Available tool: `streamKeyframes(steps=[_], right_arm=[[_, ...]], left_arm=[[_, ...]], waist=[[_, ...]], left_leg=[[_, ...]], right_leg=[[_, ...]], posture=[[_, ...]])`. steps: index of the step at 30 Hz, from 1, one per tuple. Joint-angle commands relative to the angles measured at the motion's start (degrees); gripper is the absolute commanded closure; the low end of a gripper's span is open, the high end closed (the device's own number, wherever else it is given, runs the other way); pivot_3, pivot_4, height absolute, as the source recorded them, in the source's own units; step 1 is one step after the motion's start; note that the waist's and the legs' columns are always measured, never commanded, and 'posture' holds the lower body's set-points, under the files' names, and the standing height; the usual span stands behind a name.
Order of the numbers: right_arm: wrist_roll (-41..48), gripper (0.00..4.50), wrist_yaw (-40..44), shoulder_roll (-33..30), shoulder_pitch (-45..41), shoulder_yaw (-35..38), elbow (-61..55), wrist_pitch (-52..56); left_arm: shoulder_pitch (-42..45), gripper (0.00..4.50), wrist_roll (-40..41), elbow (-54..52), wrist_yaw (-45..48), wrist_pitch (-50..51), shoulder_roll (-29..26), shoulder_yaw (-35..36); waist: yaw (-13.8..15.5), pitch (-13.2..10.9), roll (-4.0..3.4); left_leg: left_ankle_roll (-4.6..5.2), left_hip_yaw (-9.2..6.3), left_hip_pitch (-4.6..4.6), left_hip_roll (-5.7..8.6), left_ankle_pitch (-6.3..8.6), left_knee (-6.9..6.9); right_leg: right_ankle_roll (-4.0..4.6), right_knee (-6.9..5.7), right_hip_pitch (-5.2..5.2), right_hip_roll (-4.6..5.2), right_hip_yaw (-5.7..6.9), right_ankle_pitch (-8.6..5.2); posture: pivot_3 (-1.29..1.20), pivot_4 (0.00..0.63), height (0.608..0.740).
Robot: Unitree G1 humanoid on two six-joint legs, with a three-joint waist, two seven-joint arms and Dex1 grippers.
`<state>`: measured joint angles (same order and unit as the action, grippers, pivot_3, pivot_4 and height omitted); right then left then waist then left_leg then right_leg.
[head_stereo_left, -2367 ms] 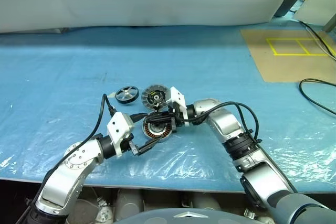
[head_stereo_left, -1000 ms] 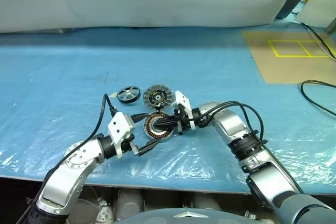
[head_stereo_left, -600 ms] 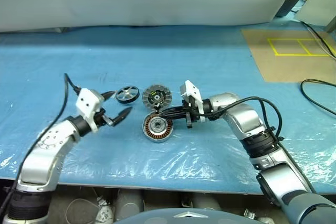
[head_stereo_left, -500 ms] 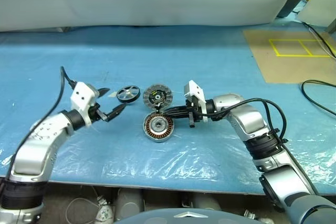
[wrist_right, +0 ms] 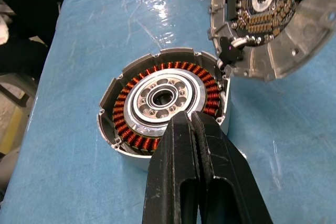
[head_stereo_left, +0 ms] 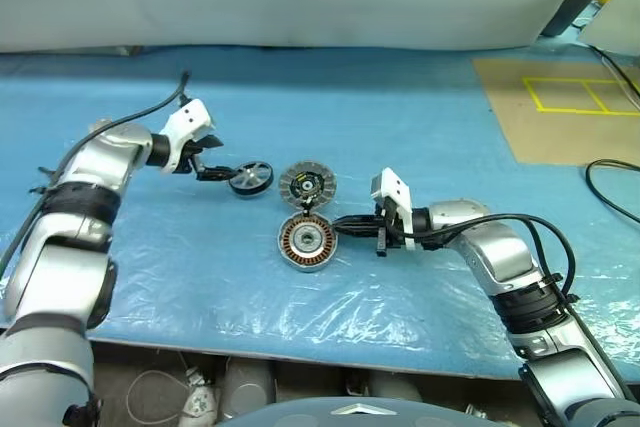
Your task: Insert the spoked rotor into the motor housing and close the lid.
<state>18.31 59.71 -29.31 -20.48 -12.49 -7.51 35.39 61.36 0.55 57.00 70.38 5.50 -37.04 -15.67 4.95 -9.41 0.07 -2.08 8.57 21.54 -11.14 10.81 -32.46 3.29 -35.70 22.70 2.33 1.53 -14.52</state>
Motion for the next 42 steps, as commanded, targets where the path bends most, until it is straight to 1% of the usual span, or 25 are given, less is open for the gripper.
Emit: streamKeyframes(steps=[1,5,9,13,16,20,22,25,28,34,42], right_arm=[[1.2,4.47,-2.4,-1.3,2.5,2.4,-4.9,0.7],[1.8,4.47,-5.0,-2.2,6.5,3.9,-8.5,1.9],[2.4,4.47,-6.9,-2.4,8.9,4.7,-10.8,2.9],[1.9,4.47,-8.4,-2.7,10.2,4.2,-11.3,2.3],[2.4,4.47,-9.2,-2.7,10.9,4.3,-12.3,2.7],[2.9,4.47,-10.0,-3.1,11.9,4.6,-13.6,3.0],[4.0,4.47,-10.3,-3.0,11.8,5.8,-14.6,2.6],[7.1,4.47,-9.8,-3.1,9.1,8.6,-16.4,2.9],[8.4,4.47,-7.7,-5.0,6.5,9.5,-17.4,2.3],[8.3,4.47,-4.8,-6.6,5.2,7.6,-17.2,-0.1],[9.1,4.47,-4.9,-6.7,5.7,6.2,-19.1,0.6]], left_arm=[[6.4,0.00,-5.4,8.6,1.3,-7.2,1.3,-1.8],[9.2,0.00,-10.4,14.1,0.7,-11.3,3.3,-3.4],[10.3,0.00,-13.6,16.5,2.3,-13.1,4.2,-3.9],[11.3,0.00,-13.7,17.3,3.0,-13.2,6.0,-2.2],[11.5,0.00,-13.7,17.6,1.7,-13.3,7.4,-1.1],[11.4,0.00,-14.1,17.9,2.5,-13.3,7.9,-0.6],[10.9,0.00,-14.8,18.0,3.1,-13.7,7.9,-1.0],[10.4,0.00,-15.3,18.0,4.5,-13.7,8.1,-1.1],[9.9,0.00,-15.5,18.0,5.0,-13.5,8.6,-0.9],[8.2,0.00,-15.4,17.8,4.1,-13.9,9.8,-0.5],[6.7,0.00,-16.0,17.7,3.6,-14.5,10.0,-0.2]], waist=[[0.2,0.0,0.01],[0.5,0.0,0.03],[0.6,-0.1,0.16],[0.8,-0.1,0.21],[0.9,-0.2,0.25],[0.9,-0.2,0.29],[0.9,-0.2,0.32],[0.8,-0.2,0.33],[0.9,-0.2,0.34],[1.0,-0.2,0.36],[1.1,-0.2,0.36]], left_leg=[[-0.01,-0.03,0.01,0.05,0.01,0.01],[-0.03,-0.07,-0.01,0.11,0.02,0.07],[-0.03,-0.14,-0.01,0.11,0.02,0.09],[-0.03,-0.17,-0.04,0.19,0.02,0.04],[-0.01,-0.15,-0.05,0.21,0.01,0.03],[0.00,-0.15,-0.12,0.30,0.00,0.04],[0.00,-0.15,-0.12,0.29,0.00,0.05],[0.01,-0.15,-0.12,0.29,0.00,0.05],[0.04,-0.15,-0.16,0.29,-0.02,0.05],[0.05,-0.14,-0.24,0.31,-0.02,0.13],[0.07,-0.15,-0.36,0.33,-0.03,0.11]], right_leg=[[-0.01,0.01,0.00,0.02,0.00,0.00],[-0.04,0.08,-0.04,0.06,0.01,0.01],[-0.13,0.07,-0.04,0.05,0.05,0.06],[-0.24,0.08,-0.11,0.20,0.05,0.12],[-0.33,0.09,-0.15,0.42,0.04,0.18],[-0.36,0.14,-0.24,0.57,0.06,0.20],[-0.36,0.14,-0.23,0.57,0.07,0.20],[-0.36,0.14,-0.22,0.57,0.09,0.20],[-0.37,0.11,-0.24,0.59,0.08,0.20],[-0.35,0.14,-0.32,0.60,0.09,0.20],[-0.36,0.14,-0.41,0.68,0.12,0.20]], posture=[[0.00,0.150,0.740],[0.00,0.150,0.740],[0.00,0.150,0.740],[0.00,0.150,0.740],[0.00,0.150,0.740],[0.00,0.150,0.740],[0.00,0.150,0.740],[0.00,0.150,0.740],[0.00,0.150,0.740],[0.00,0.150,0.740],[0.00,0.150,0.740]])
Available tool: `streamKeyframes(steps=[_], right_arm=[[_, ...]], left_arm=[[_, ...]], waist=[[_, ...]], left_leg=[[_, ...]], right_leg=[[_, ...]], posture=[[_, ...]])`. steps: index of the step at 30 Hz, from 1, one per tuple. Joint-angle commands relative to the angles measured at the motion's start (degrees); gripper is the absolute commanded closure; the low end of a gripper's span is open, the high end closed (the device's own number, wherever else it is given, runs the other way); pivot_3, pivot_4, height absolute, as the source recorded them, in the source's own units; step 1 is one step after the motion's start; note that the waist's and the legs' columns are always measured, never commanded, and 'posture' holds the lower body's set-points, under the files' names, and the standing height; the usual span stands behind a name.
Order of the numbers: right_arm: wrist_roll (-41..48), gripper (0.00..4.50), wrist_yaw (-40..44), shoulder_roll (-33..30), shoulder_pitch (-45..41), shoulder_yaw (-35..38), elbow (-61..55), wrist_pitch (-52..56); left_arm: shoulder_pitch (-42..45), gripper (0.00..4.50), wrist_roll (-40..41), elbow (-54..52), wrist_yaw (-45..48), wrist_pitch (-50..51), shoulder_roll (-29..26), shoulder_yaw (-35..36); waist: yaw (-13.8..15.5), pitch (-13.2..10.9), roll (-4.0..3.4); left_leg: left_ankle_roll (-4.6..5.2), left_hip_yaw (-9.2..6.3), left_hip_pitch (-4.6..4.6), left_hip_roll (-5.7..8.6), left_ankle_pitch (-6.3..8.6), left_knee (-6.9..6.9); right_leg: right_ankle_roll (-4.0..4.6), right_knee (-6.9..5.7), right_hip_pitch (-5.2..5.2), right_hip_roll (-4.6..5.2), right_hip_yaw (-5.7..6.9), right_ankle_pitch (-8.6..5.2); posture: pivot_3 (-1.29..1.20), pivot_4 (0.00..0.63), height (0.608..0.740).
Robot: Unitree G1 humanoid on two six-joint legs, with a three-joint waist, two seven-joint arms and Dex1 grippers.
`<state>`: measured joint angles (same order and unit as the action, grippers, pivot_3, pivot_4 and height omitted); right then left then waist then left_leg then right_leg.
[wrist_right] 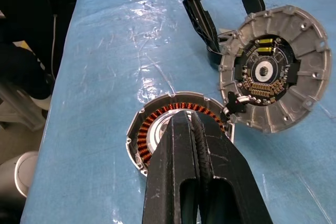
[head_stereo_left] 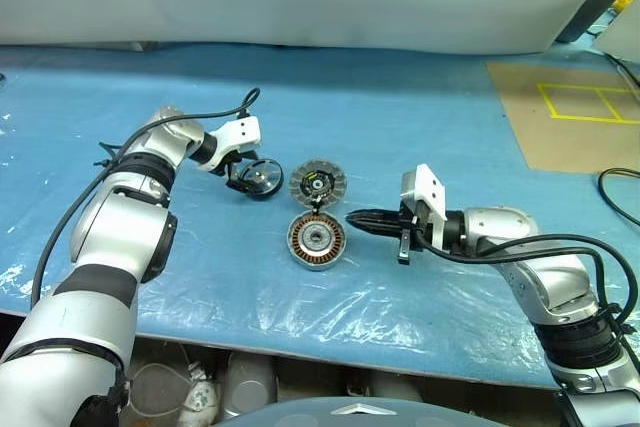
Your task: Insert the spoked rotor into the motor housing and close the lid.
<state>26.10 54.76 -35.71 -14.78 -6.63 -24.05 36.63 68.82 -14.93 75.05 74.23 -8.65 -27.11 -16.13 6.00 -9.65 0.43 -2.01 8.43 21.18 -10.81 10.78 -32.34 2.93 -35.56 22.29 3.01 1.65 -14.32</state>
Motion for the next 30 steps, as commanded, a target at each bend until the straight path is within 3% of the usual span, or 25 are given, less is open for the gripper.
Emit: streamKeyframes(steps=[1,23,28,30], right_arm=[[1.2,4.47,0.0,-0.3,0.0,0.3,-2.4,-0.7],[-0.1,4.47,-2.5,-0.4,-0.6,-1.3,-1.1,0.2],[0.1,4.50,-3.2,-0.3,-1.1,-1.6,-1.3,0.9],[-0.1,4.50,-3.4,-0.4,-1.3,-1.6,-1.3,1.1]], left_arm=[[-0.7,0.00,-0.5,-0.3,-0.5,-0.2,0.1,0.4],[2.5,0.00,1.5,-0.8,2.9,-0.7,-0.1,4.6],[2.4,1.51,0.4,-0.8,2.5,-1.7,-0.2,3.7],[2.3,1.51,0.2,-0.8,2.8,-1.6,0.0,3.5]], waist=[[0.0,0.0,0.00],[0.0,0.0,0.04],[0.0,0.0,0.05],[0.0,0.0,0.06]], left_leg=[[0.00,0.00,-0.02,0.01,0.00,0.00],[0.03,0.01,0.02,0.02,-0.02,0.11],[0.03,0.01,0.02,0.01,-0.02,0.12],[0.03,0.01,0.03,0.01,-0.02,0.12]], right_leg=[[0.00,0.00,-0.01,0.01,0.00,0.00],[0.01,0.07,0.05,0.04,0.00,0.00],[0.00,0.09,0.05,0.04,-0.01,0.00],[0.00,0.10,0.05,0.04,-0.01,0.00]], posture=[[0.00,0.150,0.740],[0.00,0.150,0.740],[0.00,0.150,0.740],[0.00,0.150,0.740]])
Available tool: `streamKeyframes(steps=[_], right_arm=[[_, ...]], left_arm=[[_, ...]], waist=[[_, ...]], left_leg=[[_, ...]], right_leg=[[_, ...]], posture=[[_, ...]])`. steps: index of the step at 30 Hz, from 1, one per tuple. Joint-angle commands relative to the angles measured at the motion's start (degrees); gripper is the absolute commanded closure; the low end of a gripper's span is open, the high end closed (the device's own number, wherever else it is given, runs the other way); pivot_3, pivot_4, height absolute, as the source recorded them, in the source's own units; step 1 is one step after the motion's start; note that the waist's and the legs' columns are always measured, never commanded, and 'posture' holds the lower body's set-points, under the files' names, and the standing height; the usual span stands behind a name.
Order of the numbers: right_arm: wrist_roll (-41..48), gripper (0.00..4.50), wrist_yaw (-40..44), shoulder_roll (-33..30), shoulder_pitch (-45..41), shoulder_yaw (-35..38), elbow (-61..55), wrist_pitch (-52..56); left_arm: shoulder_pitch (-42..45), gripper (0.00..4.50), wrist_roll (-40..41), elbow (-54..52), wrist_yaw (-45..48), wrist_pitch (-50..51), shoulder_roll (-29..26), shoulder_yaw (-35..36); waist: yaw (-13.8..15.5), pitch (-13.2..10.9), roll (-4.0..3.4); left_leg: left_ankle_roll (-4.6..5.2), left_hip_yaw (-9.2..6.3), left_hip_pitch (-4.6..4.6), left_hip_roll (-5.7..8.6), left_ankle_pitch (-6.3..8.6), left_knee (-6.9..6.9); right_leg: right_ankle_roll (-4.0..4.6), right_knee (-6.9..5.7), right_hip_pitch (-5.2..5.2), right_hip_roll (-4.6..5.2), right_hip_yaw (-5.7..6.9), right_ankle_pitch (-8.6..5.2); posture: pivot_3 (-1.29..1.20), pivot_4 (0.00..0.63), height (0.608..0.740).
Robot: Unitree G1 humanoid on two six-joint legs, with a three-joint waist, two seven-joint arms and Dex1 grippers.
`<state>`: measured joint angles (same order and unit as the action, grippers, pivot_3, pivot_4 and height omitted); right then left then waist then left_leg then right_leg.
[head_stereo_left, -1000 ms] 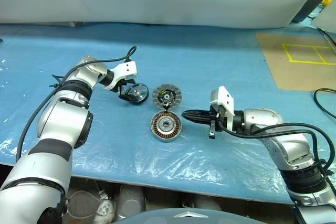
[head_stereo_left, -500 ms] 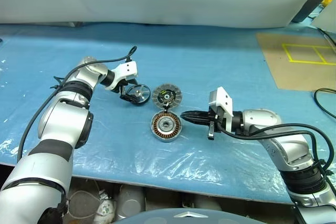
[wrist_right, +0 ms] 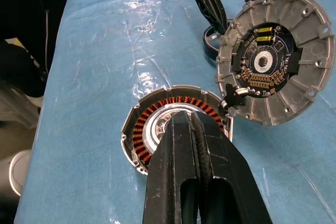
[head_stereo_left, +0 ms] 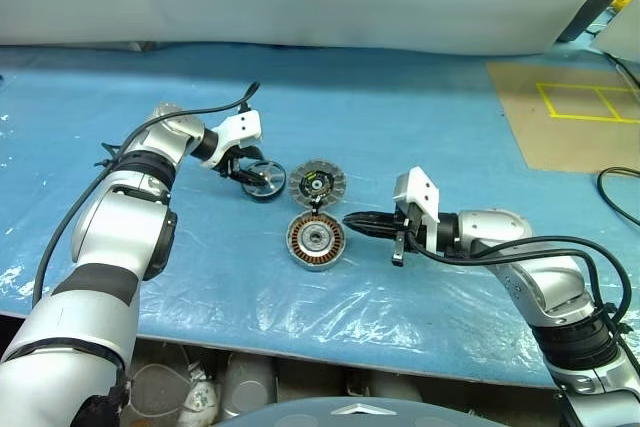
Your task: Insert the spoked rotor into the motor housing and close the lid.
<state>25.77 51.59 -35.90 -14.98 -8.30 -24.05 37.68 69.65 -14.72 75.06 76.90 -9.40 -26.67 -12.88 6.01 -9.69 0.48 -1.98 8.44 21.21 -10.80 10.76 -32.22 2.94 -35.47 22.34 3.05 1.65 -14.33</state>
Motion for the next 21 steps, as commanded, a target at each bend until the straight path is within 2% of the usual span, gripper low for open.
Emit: streamKeyframes(steps=[1,21], right_arm=[[0.2,4.50,-0.3,-0.2,-1.1,0.0,-1.3,0.1],[-2.7,4.50,-0.5,-0.1,2.4,-0.7,1.3,-3.8]], left_arm=[[1.4,1.51,0.0,-0.8,0.3,-0.8,-0.3,0.3],[-1.0,1.51,-4.2,-0.4,-0.6,-1.0,0.1,-3.5]], waist=[[0.0,0.0,0.01],[0.0,-0.1,0.09]], left_leg=[[0.00,0.00,0.00,0.00,0.00,0.00],[0.00,0.00,0.00,0.00,0.00,0.02]], right_leg=[[0.00,0.00,0.00,0.00,0.00,0.00],[0.00,0.03,0.00,0.00,0.00,0.00]], posture=[[0.00,0.150,0.740],[0.00,0.150,0.740]])
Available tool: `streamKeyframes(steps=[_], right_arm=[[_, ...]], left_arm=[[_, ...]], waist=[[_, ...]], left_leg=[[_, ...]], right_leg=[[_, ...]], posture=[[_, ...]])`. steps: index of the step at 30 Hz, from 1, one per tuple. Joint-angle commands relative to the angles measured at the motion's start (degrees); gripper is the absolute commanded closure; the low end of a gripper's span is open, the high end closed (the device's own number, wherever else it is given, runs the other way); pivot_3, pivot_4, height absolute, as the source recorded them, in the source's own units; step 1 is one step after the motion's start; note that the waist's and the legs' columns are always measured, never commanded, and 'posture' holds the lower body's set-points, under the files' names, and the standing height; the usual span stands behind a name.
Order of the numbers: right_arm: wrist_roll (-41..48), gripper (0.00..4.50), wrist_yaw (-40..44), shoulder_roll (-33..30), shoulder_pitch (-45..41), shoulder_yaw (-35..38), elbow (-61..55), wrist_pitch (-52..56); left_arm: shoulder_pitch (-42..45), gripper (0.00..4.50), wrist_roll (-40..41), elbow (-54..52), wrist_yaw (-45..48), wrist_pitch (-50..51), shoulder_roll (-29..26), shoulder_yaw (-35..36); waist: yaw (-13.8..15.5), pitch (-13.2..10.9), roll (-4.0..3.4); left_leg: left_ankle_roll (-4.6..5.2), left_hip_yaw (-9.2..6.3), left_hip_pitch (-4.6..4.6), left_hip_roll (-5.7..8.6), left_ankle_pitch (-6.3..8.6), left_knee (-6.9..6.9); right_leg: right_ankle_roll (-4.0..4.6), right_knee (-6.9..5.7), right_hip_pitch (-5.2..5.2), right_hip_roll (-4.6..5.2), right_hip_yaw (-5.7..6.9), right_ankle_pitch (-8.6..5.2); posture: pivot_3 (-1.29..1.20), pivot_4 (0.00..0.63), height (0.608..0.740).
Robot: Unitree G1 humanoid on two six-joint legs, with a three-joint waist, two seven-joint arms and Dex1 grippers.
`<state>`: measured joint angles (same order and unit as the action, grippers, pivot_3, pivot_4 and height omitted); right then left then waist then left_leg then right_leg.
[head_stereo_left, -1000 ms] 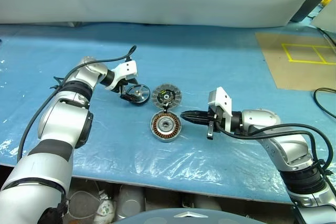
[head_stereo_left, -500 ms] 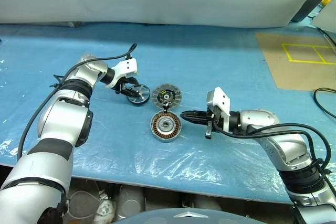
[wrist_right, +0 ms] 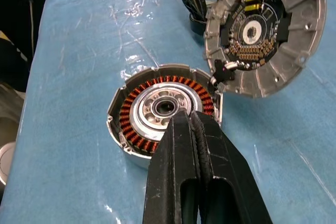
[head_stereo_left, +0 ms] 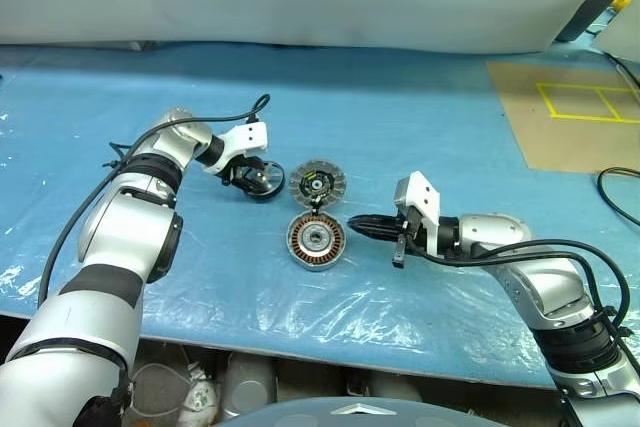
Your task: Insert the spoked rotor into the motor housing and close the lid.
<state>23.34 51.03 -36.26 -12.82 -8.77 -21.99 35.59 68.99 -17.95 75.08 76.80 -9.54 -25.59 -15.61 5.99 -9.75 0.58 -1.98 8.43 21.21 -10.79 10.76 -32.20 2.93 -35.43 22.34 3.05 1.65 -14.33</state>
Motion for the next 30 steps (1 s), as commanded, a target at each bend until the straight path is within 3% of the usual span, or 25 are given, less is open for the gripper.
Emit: streamKeyframes(steps=[1,8,17,30], right_arm=[[-0.4,4.50,0.0,0.3,0.3,-0.2,-0.7,-1.8],[-0.8,4.50,0.4,0.2,0.7,-0.1,-0.4,-2.6],[-0.5,4.50,2.4,-0.2,0.6,0.2,-0.7,-5.2],[-0.4,4.50,2.1,0.2,-0.2,0.1,-0.2,-3.9]], left_arm=[[-0.4,1.51,-1.1,-0.3,-0.7,-0.8,-0.8,-0.7],[-0.8,1.51,-1.2,-0.6,0.4,-1.5,-0.1,-0.9],[-1.5,3.13,-0.9,-0.8,1.7,-2.1,-0.2,-0.6],[-3.4,3.16,-0.7,-1.5,1.8,-3.9,0.2,-0.5]], waist=[[0.0,0.0,0.00],[0.0,0.0,0.01],[0.2,0.0,-0.01],[1.0,0.0,-0.07]], left_leg=[[0.00,0.00,-0.01,0.00,0.00,0.00],[0.00,0.00,-0.01,0.00,0.00,0.00],[0.03,0.02,-0.21,0.00,-0.01,-0.01],[0.06,0.06,-0.25,0.02,-0.03,-0.01]], right_leg=[[0.00,0.00,0.00,0.00,0.00,0.00],[0.00,0.00,0.00,0.00,0.00,0.00],[0.02,0.02,-0.18,0.04,-0.01,-0.02],[0.23,0.03,-0.21,0.10,-0.02,-0.14]], posture=[[0.00,0.150,0.740],[0.00,0.150,0.740],[0.00,0.150,0.740],[0.00,0.150,0.740]])
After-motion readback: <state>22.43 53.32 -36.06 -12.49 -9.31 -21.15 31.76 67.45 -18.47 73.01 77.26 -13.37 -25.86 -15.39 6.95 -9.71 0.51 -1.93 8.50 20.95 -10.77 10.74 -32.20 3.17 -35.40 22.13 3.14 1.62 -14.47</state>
